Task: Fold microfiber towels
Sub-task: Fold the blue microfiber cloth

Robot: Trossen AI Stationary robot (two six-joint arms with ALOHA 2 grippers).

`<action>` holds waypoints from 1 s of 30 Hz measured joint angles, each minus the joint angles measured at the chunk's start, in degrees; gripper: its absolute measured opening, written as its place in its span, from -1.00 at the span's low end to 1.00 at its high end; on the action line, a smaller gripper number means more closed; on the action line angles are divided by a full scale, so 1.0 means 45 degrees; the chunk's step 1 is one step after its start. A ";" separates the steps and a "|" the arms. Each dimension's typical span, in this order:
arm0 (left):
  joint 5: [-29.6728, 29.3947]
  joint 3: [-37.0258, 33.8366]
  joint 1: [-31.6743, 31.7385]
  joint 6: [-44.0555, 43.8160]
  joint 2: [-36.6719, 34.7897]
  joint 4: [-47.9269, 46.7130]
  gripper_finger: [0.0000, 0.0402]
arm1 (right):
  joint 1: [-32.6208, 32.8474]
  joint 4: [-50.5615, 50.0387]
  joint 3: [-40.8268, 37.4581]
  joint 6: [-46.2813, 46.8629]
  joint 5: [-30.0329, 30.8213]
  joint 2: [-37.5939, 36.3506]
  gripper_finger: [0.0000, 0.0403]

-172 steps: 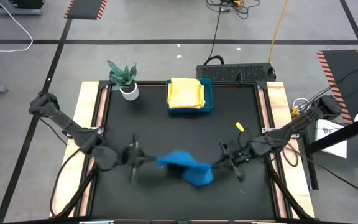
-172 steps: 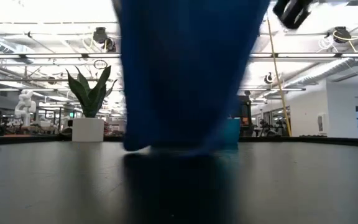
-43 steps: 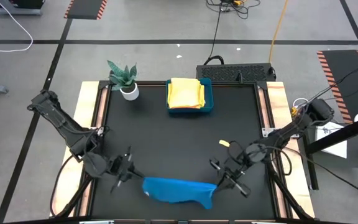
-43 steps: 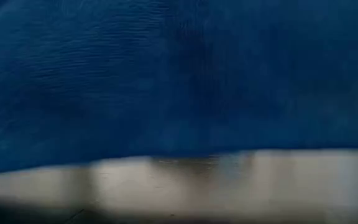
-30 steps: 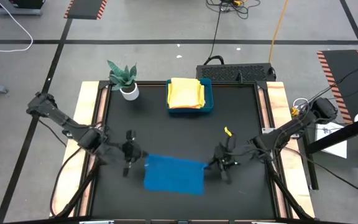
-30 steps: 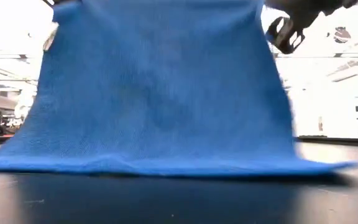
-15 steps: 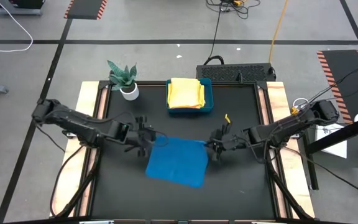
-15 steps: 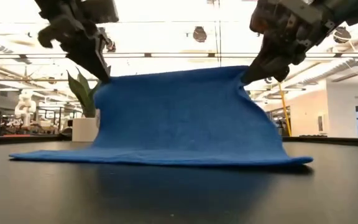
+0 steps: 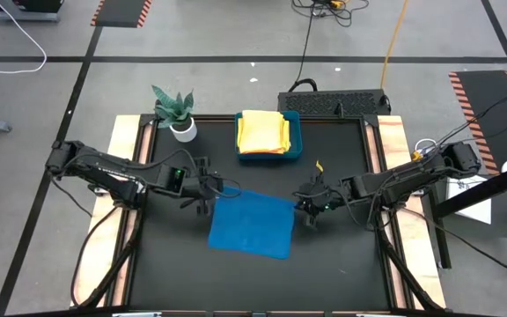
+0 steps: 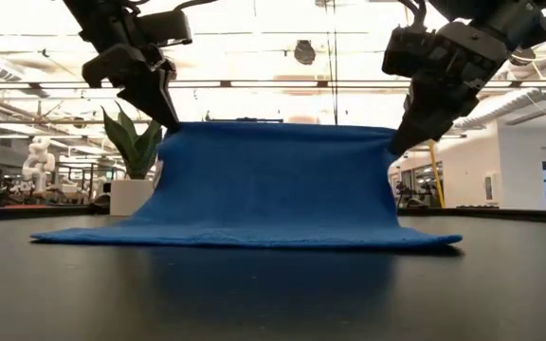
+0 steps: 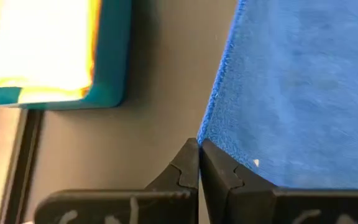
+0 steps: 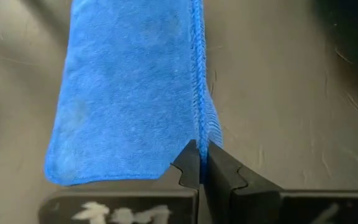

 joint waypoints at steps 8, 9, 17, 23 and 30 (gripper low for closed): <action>0.0095 0.0000 0.0079 0.0921 0.0000 0.0152 -0.96 | -0.0615 -0.1218 0.0005 0.0239 0.0296 -0.0502 -1.00; 0.0076 0.0000 0.0122 0.0971 0.0000 0.0152 -0.97 | -0.0715 -0.1371 0.0005 0.0235 0.0466 -0.0600 -1.00; 0.0153 0.0005 0.0270 0.1007 0.0000 0.0111 -0.96 | -0.0923 -0.1457 0.0015 -0.1120 -0.1090 -0.0855 -1.00; 0.0739 -0.0380 -0.0210 0.0998 -0.0005 0.0343 -0.97 | -0.0008 -0.0719 0.0010 -0.0957 -0.1292 -0.0849 -1.00; 0.0710 -0.1447 -0.1506 -0.0120 -0.0015 0.0703 -0.98 | 0.1347 0.1856 0.0000 -0.0881 -0.1299 0.0099 -1.00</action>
